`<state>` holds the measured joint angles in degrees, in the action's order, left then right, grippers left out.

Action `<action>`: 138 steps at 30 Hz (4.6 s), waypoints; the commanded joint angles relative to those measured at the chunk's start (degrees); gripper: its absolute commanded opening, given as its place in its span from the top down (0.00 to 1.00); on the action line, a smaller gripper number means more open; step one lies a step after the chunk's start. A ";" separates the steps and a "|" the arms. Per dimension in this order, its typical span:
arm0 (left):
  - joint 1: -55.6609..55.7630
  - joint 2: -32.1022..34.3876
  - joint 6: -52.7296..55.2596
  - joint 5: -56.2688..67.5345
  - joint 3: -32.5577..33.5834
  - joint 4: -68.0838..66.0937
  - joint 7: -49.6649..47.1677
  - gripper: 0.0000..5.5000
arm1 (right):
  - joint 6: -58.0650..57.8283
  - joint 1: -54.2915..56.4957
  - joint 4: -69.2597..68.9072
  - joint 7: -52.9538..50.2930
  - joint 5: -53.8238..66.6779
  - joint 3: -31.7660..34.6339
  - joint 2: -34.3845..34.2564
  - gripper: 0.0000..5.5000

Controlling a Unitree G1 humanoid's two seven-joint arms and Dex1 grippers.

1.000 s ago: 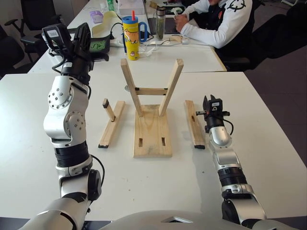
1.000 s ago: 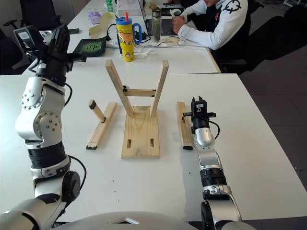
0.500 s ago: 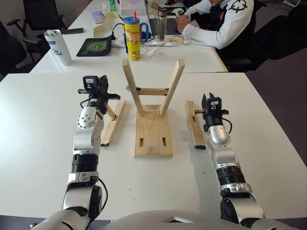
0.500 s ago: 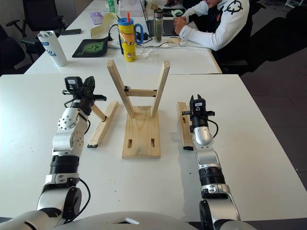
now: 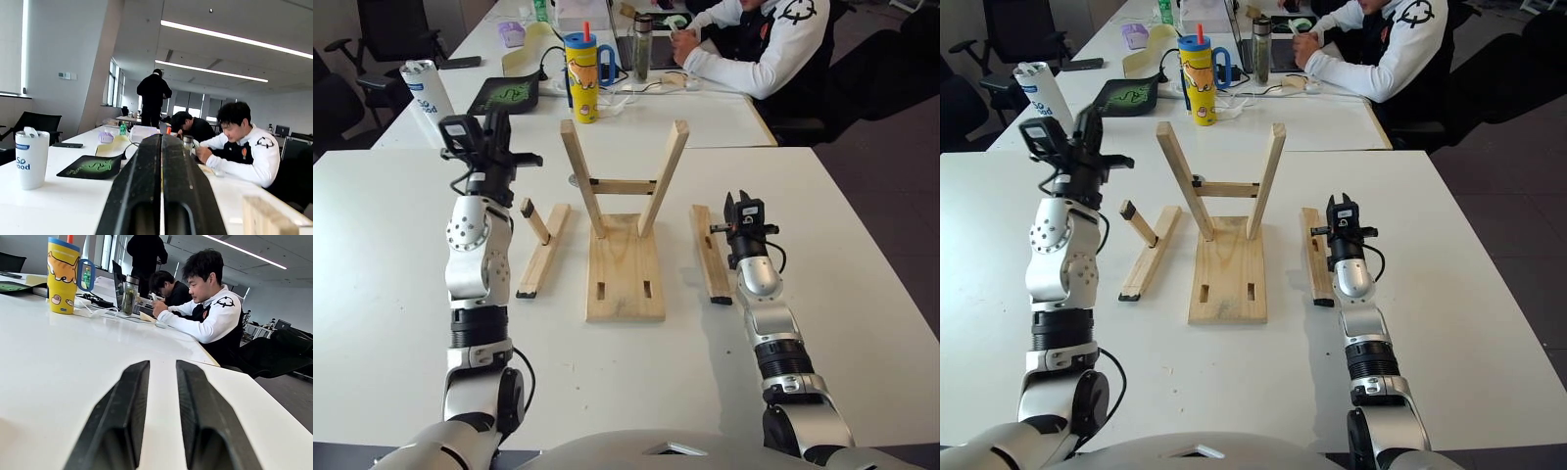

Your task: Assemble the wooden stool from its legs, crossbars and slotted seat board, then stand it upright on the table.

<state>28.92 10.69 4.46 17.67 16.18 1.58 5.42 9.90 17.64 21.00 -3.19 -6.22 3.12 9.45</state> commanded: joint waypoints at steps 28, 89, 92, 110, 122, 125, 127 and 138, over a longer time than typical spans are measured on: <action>-24.53 9.12 37.20 3.13 -9.14 8.43 11.59 0.50 | -2.31 -2.77 -4.11 0.07 -0.22 0.41 0.45 0.82; -11.66 12.03 4.14 -2.88 -13.13 20.19 19.24 0.63 | -56.83 21.32 -35.05 10.94 68.10 10.73 -1.72 0.35; -13.73 12.60 6.27 -1.70 -15.23 21.28 22.09 0.63 | -59.09 21.23 -33.40 9.17 73.04 12.24 -2.12 0.27; -14.44 12.70 6.43 -3.85 -20.63 21.92 25.75 0.63 | -60.61 20.44 -27.60 0.88 92.27 14.20 -1.48 0.27; -13.60 11.99 6.75 -2.57 -17.58 21.41 24.61 0.63 | -59.85 19.08 -27.11 0.70 92.01 13.21 -0.66 0.27; -14.43 12.51 7.55 -2.40 -19.09 22.44 25.97 0.63 | -59.67 19.09 -26.95 0.71 92.11 13.23 -0.50 0.27; -14.82 12.79 8.07 -2.26 -19.81 22.85 26.70 0.63 | -59.56 19.08 -26.82 0.64 92.03 13.26 -0.45 0.27; -16.34 14.36 9.45 -2.36 -19.52 23.06 28.03 0.63 | -59.31 19.31 -26.35 1.01 91.76 13.14 -0.17 0.40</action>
<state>13.09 24.26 13.60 15.53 -3.76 24.14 33.11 -49.69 37.04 -5.48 -1.96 85.91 16.60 8.81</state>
